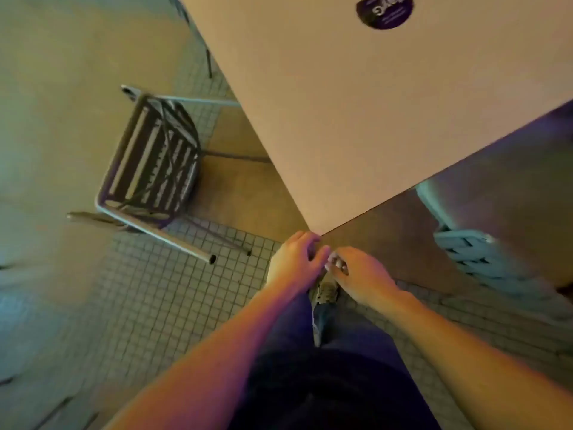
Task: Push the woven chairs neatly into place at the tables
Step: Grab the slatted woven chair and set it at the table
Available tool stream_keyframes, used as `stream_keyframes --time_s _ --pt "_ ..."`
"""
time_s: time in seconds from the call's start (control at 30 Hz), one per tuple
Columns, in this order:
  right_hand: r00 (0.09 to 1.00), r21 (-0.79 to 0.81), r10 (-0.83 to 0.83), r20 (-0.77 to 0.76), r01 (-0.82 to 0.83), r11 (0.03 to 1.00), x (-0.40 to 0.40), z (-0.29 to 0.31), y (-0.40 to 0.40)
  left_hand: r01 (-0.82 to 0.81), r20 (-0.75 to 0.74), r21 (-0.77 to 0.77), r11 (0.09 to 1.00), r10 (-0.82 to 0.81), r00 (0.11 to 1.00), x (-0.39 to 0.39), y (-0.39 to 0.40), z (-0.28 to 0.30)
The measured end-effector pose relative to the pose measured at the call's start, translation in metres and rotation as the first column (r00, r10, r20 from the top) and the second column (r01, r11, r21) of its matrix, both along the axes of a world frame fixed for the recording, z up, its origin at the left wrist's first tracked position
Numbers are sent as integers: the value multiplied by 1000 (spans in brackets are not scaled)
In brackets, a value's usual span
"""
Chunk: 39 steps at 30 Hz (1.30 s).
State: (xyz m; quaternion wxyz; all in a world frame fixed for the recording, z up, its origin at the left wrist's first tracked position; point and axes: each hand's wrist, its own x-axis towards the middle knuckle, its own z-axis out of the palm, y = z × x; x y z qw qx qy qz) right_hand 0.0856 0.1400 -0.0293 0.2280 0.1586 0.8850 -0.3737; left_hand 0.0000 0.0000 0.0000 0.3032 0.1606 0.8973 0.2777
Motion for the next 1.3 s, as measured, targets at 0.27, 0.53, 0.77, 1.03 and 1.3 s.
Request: stream_keyframes --time_s 0.27,0.53,0.77,1.03,1.3 --pt "942 -132 304 144 -286 949 -43 -13 -81 -592 170 -47 804 591 789 4 -136 -21" --pt "827 -82 522 209 -517 852 -137 -34 -238 -862 354 -123 493 833 425 -4 -314 -51" --pt "820 -90 553 145 -546 833 -198 -49 -428 -794 170 -214 569 822 544 -19 -490 -58" --pt "841 -148 521 146 -502 852 -265 -54 -579 -806 56 -309 505 855 515 -69 -625 -61" --pt "789 24 599 133 -607 794 -378 -78 -724 -687 -136 -394 611 700 701 -183 -772 -58"
